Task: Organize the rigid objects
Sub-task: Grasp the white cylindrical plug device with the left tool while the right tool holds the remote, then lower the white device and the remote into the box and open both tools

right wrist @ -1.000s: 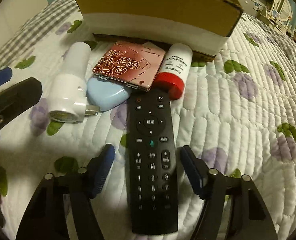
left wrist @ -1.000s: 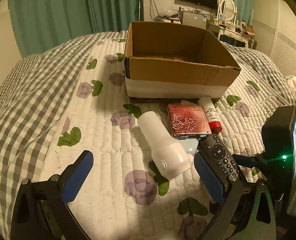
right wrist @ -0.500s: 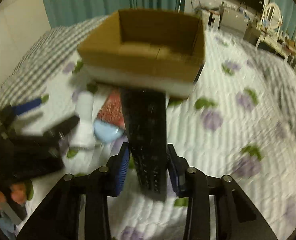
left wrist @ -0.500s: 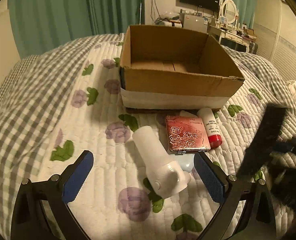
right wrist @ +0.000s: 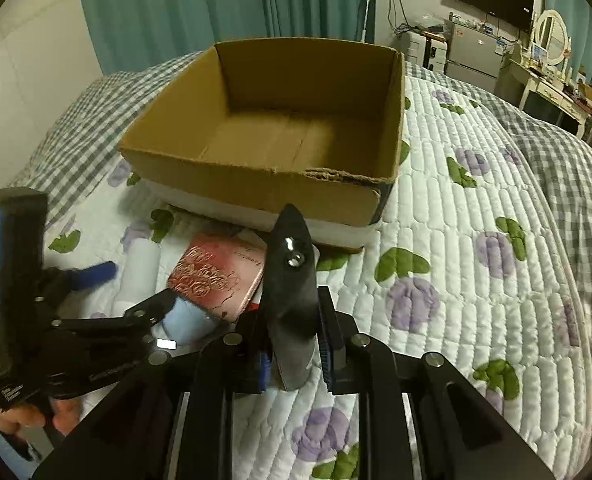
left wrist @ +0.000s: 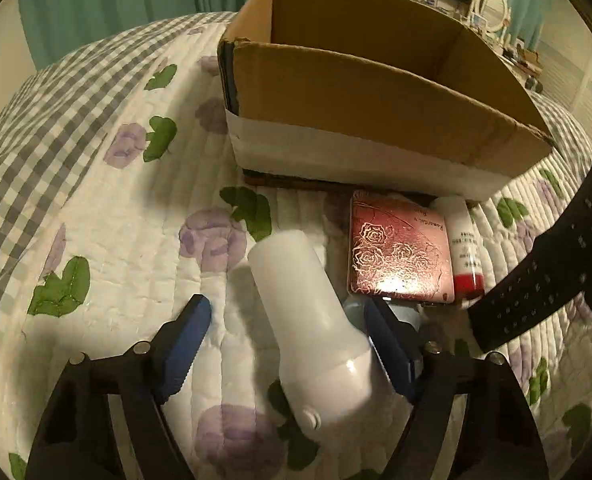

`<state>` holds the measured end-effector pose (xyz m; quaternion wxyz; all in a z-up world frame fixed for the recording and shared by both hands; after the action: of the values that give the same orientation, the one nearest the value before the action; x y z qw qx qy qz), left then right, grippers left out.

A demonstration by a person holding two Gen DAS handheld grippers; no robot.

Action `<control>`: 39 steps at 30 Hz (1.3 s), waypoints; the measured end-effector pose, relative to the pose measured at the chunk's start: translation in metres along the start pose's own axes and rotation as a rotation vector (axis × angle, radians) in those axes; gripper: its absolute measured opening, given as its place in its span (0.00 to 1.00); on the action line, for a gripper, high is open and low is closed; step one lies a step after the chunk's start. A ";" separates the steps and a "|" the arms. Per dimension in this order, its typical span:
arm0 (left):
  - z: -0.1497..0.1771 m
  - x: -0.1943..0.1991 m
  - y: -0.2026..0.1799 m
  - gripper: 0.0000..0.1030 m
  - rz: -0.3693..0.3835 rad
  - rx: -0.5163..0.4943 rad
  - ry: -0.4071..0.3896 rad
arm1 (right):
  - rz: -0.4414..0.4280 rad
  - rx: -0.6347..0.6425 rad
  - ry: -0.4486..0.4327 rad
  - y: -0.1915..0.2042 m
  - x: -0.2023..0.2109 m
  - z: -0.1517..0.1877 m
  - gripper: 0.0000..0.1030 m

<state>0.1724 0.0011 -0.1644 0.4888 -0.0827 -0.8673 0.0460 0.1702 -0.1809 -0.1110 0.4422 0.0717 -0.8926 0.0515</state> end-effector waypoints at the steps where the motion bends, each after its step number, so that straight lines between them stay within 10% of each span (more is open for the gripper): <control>1: -0.001 0.000 -0.001 0.69 0.003 -0.003 -0.002 | -0.006 0.003 -0.002 0.001 -0.001 0.000 0.19; 8: 0.000 0.007 -0.008 0.32 0.052 -0.036 -0.008 | -0.016 0.003 0.011 0.005 -0.013 0.004 0.19; 26: -0.015 0.078 -0.006 0.32 0.094 -0.077 -0.108 | -0.003 0.000 -0.057 0.002 0.032 -0.009 0.18; 39: -0.134 0.115 -0.042 0.32 0.118 -0.167 -0.269 | -0.001 0.065 -0.218 -0.013 0.098 -0.131 0.18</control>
<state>0.2244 -0.0183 0.0078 0.3561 -0.1667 -0.9194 0.0132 0.2160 -0.1813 0.0464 0.3400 0.0916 -0.9332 0.0719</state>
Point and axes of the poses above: each gripper's, at about its wrist camera, not at the fingertips, and x roughly against the way its jaws point, y to its left, z to its underside, the point moved 2 cm from there along -x, roughly the way its jaws point, and after that the axes turned 10 degrees about z, right-handed, at the moved point
